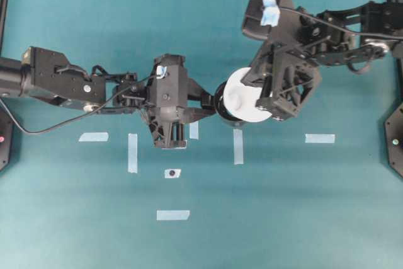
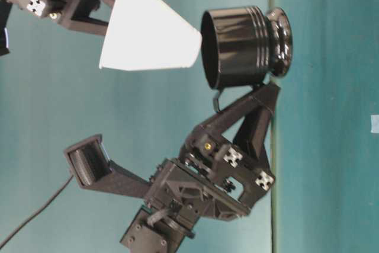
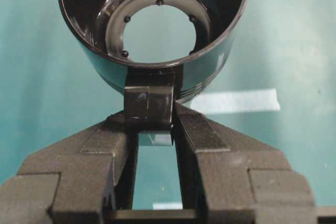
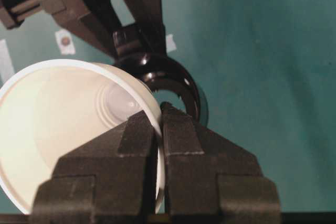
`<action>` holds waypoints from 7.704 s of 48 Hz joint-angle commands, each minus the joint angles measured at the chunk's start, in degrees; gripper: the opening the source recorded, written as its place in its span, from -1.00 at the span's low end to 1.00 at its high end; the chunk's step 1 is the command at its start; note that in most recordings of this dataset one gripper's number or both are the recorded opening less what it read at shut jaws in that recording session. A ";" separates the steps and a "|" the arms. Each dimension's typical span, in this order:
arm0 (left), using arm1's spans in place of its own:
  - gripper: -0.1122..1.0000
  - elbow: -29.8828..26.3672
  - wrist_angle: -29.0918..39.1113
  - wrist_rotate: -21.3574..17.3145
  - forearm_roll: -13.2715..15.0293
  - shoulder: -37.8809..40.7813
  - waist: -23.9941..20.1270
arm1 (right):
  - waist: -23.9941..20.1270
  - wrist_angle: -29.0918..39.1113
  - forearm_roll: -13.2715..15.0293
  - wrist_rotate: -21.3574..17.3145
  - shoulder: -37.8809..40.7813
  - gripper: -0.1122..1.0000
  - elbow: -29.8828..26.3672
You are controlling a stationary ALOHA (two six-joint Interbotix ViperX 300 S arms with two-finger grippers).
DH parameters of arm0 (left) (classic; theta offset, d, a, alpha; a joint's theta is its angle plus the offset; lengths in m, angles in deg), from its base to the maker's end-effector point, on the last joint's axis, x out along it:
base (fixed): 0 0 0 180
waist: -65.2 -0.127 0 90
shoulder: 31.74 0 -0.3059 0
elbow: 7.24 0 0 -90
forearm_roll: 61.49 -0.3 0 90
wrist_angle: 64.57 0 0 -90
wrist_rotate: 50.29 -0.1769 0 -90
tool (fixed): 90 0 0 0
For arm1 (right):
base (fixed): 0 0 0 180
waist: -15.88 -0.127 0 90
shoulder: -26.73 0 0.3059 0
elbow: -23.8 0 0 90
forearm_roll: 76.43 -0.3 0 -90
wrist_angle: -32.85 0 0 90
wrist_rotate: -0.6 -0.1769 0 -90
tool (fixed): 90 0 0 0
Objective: Holding the cup holder with the left arm, the right arm places the cup into the cup holder.
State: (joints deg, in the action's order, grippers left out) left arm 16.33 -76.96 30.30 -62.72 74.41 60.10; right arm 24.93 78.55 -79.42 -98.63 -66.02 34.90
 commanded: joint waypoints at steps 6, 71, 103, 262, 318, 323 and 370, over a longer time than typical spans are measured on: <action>-0.32 -1.58 -0.18 0.00 -0.09 -0.62 0.70 | -0.18 0.09 0.88 -0.35 1.32 -0.73 -0.97; -0.32 -2.11 0.26 0.09 -0.09 -0.53 1.32 | -0.09 5.80 0.88 0.62 3.78 0.87 -1.05; -0.32 0.00 -0.88 0.97 -0.09 1.32 1.41 | 2.81 1.23 1.14 0.26 -7.56 0.84 3.34; 0.82 8.44 9.58 8.35 -0.09 -5.62 1.58 | -0.18 -17.84 -1.05 -6.59 -6.06 0.84 16.26; 0.82 11.25 9.32 8.96 -0.09 -10.55 1.14 | -0.26 -20.04 -1.05 -6.50 -6.59 0.84 16.96; 0.82 11.25 9.23 9.05 -0.09 -10.55 1.14 | -0.35 -20.13 -0.97 -6.42 -6.59 0.84 17.05; 0.82 11.34 8.88 11.95 -0.09 -10.55 1.58 | -4.83 -20.13 4.22 3.87 -7.91 0.83 18.54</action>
State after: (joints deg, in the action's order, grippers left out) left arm 28.38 -67.64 42.26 -62.72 65.18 61.42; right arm 20.10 58.77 -75.29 -95.11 -71.47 53.97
